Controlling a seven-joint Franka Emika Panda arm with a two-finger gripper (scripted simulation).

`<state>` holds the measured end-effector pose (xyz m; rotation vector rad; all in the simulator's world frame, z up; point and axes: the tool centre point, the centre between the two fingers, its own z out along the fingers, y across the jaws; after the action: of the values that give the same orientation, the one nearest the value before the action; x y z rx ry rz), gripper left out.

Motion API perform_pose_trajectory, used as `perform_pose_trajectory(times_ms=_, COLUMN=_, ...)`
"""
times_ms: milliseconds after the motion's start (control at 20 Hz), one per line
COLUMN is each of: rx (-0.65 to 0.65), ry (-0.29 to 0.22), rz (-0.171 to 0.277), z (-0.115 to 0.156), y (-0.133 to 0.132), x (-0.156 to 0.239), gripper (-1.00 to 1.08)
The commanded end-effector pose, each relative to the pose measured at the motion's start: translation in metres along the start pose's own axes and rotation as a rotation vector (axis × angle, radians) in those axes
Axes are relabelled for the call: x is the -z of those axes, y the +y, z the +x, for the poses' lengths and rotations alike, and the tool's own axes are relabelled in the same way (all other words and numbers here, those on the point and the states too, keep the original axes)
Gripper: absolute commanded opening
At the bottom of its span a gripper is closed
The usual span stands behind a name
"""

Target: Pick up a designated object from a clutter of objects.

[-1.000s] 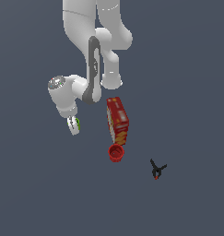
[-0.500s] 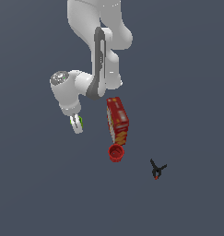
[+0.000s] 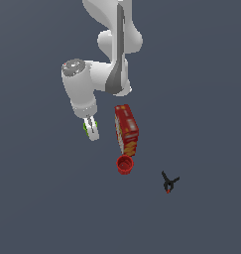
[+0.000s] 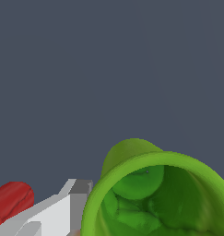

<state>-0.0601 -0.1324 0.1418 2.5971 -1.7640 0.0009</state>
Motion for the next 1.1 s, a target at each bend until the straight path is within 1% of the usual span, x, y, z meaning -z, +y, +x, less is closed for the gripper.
perform_pose_trajectory(times_ms=0, rx=-0.001, ry=0.003, rz=0.0, z=-0.014, y=-0.014, x=0.023, gripper=-1.0)
perform_pose_trajectory(times_ms=750, rx=0.0, ry=0.002, rz=0.0, z=-0.102, y=-0.107, x=0.162, gripper=-1.0)
perform_pose_trajectory(times_ms=1050, rx=0.001, ry=0.0, rz=0.001, z=-0.128, y=-0.138, x=0.205, gripper=-1.0)
